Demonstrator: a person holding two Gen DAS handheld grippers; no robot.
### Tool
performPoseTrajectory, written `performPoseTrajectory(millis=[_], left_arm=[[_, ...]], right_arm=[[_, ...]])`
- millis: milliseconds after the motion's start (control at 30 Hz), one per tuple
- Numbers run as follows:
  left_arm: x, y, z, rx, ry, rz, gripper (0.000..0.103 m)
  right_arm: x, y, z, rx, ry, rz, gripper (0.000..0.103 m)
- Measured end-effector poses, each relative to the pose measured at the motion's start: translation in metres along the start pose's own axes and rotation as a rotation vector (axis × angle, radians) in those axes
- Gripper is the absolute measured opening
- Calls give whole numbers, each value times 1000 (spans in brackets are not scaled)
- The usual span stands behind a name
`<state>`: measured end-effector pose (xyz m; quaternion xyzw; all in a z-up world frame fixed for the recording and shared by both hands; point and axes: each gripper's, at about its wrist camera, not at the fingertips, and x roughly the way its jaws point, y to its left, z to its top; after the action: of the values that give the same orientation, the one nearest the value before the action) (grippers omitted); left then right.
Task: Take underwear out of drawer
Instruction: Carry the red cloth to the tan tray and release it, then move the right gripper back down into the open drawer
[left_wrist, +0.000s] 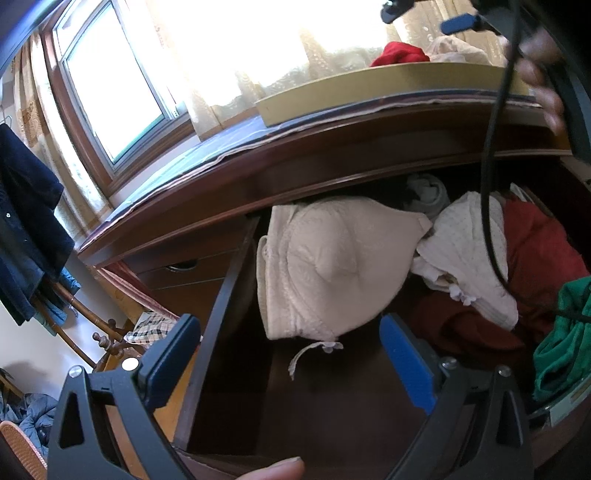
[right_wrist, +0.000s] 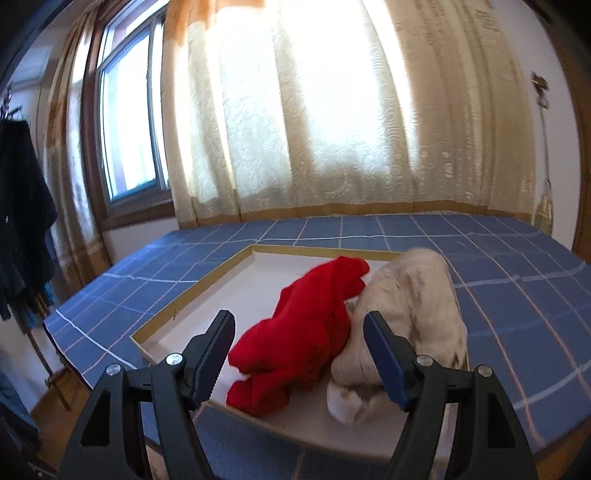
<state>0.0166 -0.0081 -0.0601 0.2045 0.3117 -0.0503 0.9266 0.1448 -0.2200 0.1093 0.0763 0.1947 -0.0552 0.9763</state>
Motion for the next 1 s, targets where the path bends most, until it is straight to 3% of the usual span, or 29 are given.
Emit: performPoseTrajectory(millis=[267,600,1000], left_arm=[[0,1,0,2,2,-6,99],[-1,-1,0,1,1,-1,99],[-4,0,-1,0,-15,0,99]], right_arm=[[-33,-6,-42,33,-38,-4,74],[-91,-45,-62,155,-73,8,75],[-148,-93,-90,194,-57,-82,79]])
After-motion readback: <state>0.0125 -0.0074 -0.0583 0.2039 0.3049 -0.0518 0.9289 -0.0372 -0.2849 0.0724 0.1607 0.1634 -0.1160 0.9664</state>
